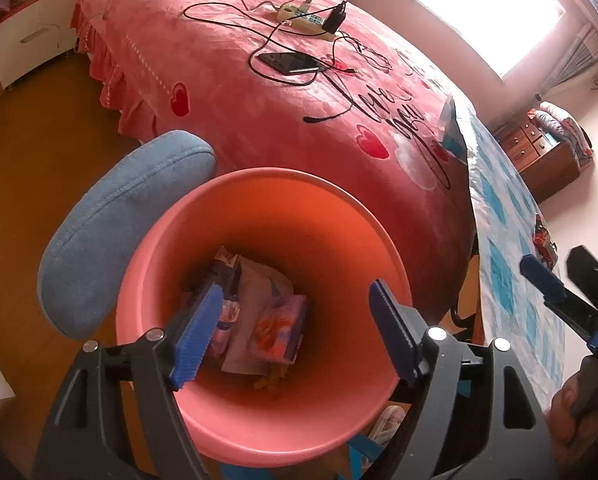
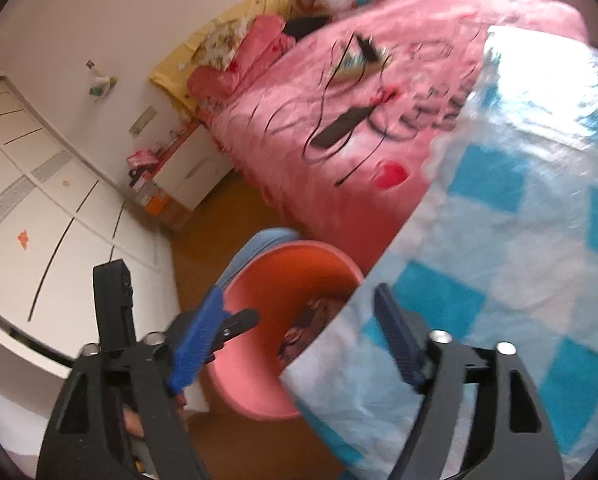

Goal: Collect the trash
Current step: 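Open both grippers to drop the tissue pack and wrapper into the bucket, then move both grippers back toward the red snack bag and small tissue pack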

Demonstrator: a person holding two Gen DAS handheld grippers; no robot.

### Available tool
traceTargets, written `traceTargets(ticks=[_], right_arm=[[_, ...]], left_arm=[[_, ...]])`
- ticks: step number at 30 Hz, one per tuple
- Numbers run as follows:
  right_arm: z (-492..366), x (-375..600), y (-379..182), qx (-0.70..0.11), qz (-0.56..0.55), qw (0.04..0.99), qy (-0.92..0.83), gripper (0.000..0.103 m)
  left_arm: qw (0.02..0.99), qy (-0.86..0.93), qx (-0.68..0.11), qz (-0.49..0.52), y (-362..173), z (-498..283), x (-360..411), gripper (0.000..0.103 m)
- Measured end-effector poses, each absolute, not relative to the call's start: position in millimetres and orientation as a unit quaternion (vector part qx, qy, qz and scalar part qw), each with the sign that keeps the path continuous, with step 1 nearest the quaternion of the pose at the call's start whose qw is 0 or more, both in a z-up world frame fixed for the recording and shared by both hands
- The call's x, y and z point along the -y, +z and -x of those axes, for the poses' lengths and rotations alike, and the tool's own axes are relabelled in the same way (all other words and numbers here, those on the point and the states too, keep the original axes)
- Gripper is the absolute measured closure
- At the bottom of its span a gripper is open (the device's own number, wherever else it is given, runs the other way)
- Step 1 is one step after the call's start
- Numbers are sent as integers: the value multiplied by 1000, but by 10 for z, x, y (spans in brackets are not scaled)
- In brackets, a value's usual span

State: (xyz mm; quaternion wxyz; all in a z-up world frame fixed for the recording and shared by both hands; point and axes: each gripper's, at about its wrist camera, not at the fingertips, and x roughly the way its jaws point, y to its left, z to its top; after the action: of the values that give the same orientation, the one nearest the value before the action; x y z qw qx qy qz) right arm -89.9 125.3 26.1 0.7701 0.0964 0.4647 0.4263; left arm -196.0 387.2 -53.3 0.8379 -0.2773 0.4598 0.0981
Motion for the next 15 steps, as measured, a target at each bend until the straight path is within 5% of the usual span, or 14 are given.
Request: traceTargets(ticks=[15], right_arm=[[822, -577, 77, -445, -104, 816, 354, 14]], left_arm=[[848, 69, -461, 251, -346, 1823, -3452, 26]])
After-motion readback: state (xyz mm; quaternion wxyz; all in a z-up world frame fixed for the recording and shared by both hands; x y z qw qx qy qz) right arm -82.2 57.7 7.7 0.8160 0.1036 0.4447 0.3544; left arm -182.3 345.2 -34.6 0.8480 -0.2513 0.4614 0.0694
